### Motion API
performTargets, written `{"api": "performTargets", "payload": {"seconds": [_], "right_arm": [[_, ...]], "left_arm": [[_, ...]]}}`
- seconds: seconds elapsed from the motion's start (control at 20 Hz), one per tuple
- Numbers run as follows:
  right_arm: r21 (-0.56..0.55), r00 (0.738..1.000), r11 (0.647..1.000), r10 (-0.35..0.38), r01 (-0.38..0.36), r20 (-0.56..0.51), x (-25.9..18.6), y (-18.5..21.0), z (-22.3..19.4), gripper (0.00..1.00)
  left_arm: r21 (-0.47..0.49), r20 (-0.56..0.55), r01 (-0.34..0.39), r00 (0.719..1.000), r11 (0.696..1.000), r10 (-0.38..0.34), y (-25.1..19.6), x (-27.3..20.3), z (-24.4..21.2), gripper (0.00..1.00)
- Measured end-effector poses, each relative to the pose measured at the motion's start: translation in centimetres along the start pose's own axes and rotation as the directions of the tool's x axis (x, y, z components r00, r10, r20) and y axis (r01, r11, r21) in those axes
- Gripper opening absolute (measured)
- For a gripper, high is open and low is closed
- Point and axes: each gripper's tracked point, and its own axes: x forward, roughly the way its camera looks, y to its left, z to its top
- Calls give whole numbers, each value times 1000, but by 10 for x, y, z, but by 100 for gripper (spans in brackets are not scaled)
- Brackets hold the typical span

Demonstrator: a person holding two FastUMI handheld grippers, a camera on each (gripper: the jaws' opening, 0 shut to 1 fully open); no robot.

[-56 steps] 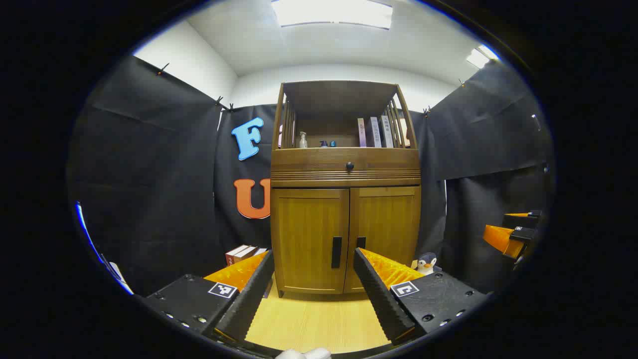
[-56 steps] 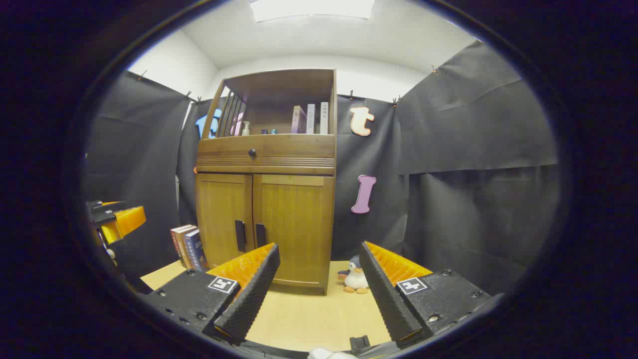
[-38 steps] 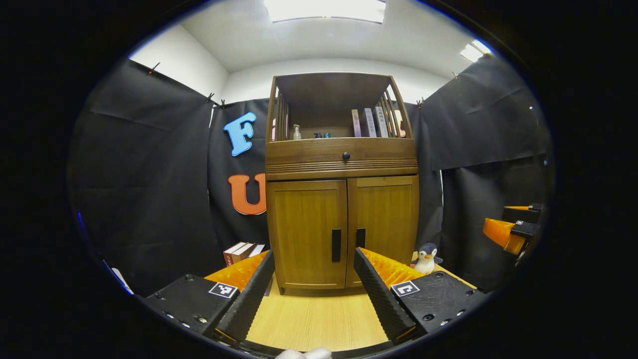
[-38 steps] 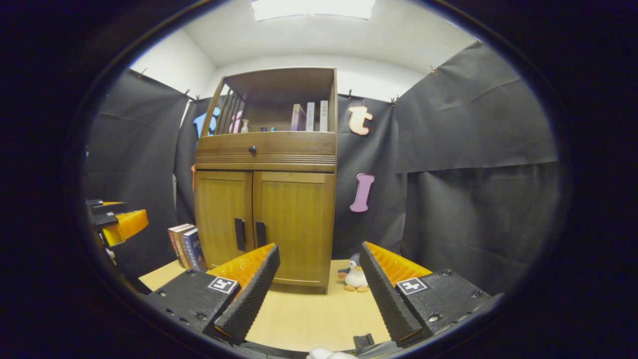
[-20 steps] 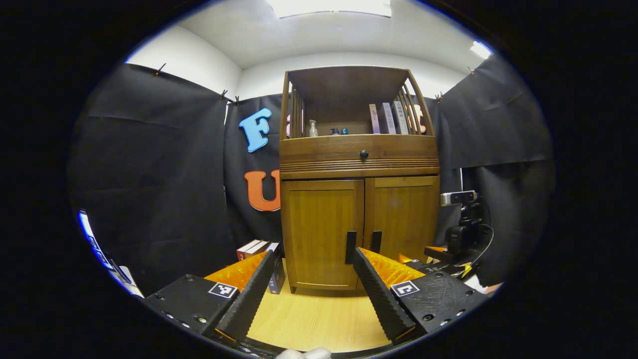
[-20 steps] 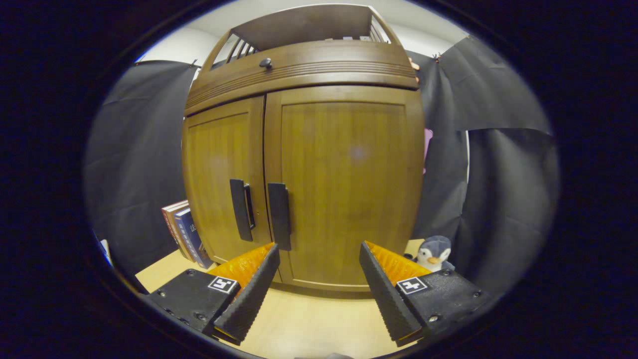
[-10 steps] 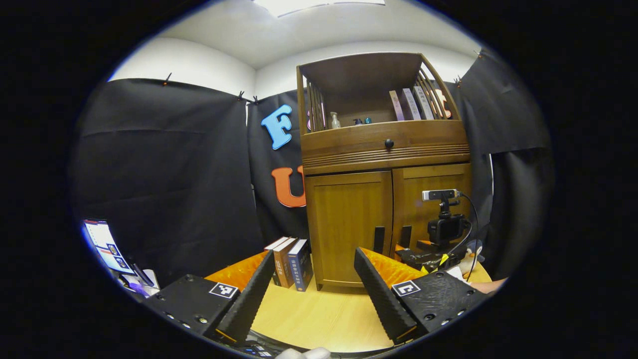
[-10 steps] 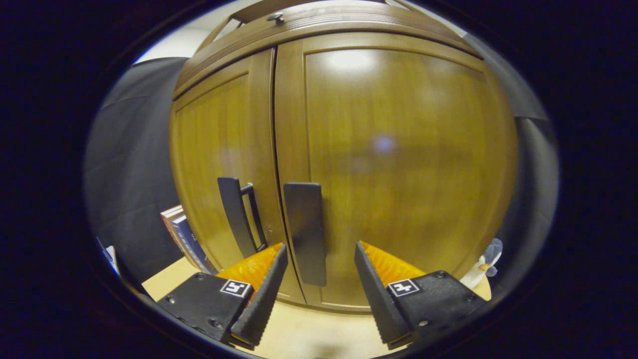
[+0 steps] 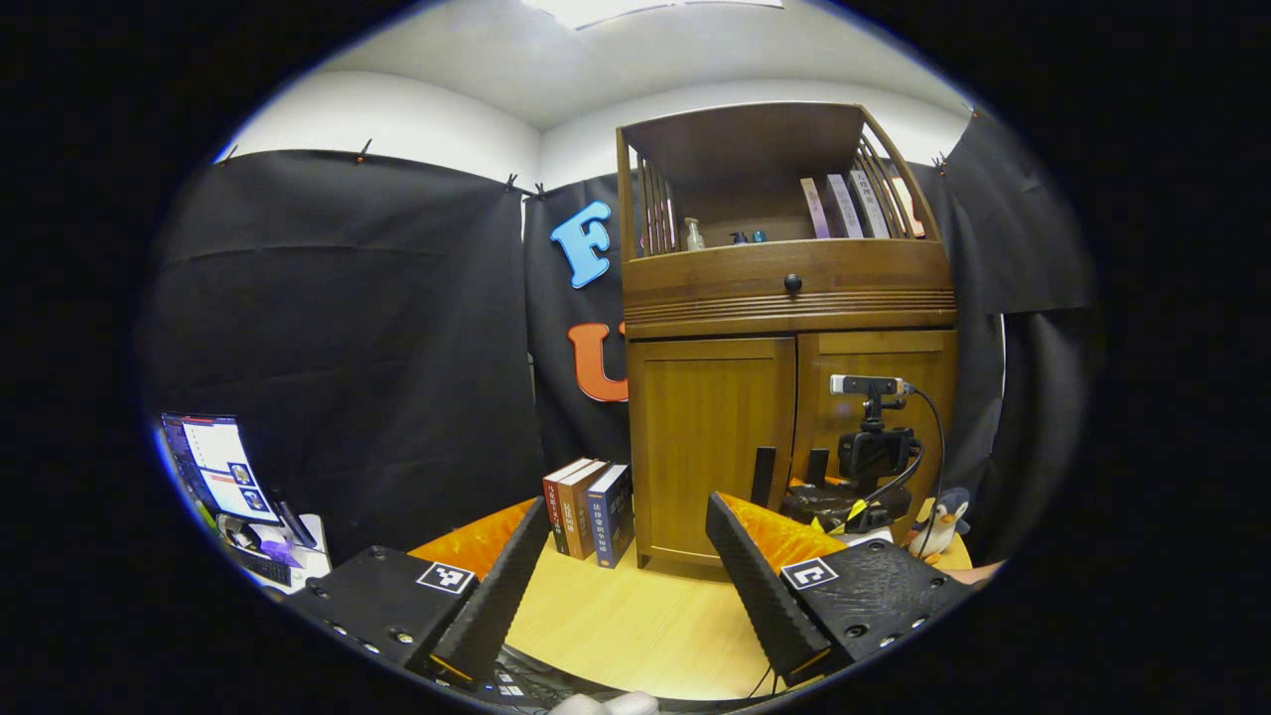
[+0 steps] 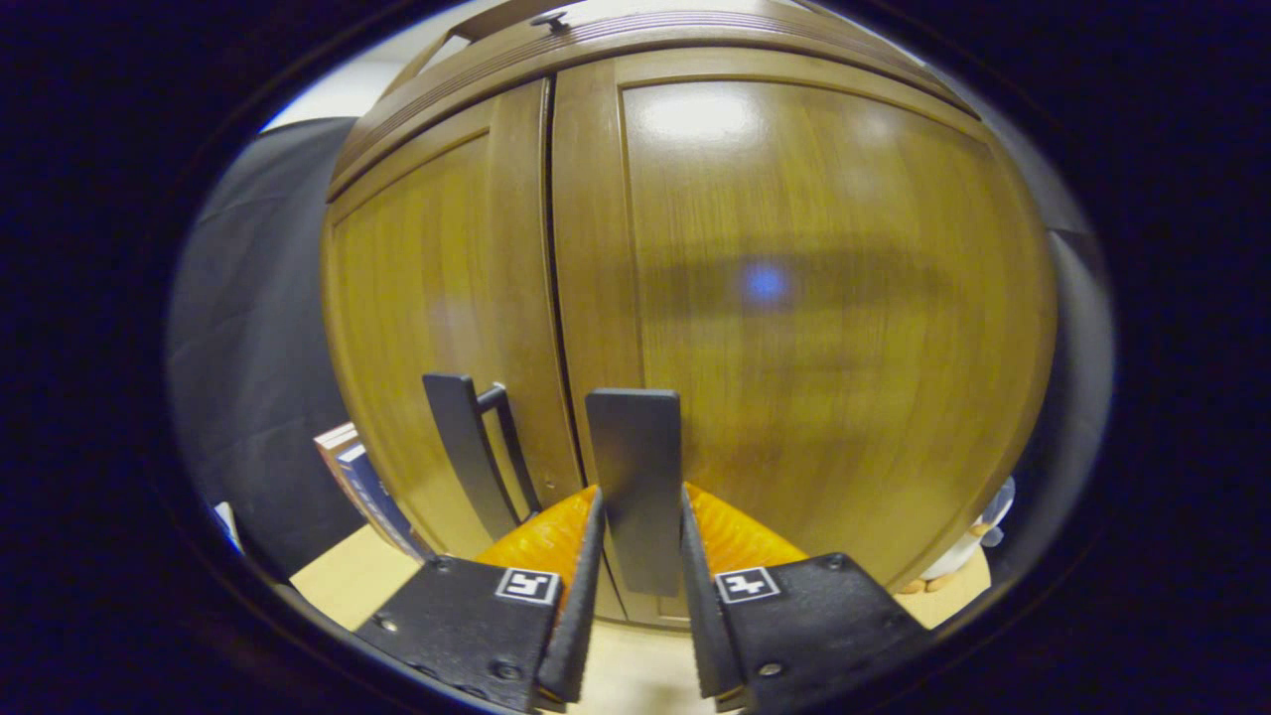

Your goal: Open the right door of the double-door shoe cabinet with the right hand, and open the left door with the left hand.

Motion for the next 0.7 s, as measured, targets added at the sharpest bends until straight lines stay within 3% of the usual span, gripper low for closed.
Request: {"api": "performTargets", "payload": {"seconds": [0.05, 0.2, 0.4, 0.7], "right_arm": [[1, 1000, 1000, 5, -5, -4, 1, 2, 0, 38], [-11, 999, 999, 43, -43, -33, -5, 2, -2, 35], [-19, 994, 995, 95, -96, -57, -40, 3, -13, 33], [-41, 999, 999, 15, -16, -33, -130, -18, -36, 34]], "left_arm": [[1, 0, -6, 1000, 1000, 6, 1, -3, -2, 96], [12, 9, 26, 1000, 1000, -26, 4, -6, -2, 96], [-7, 27, 142, 990, 990, -142, 7, 2, -6, 96], [106, 61, 309, 947, 945, -316, 30, -1, -11, 96]]}}
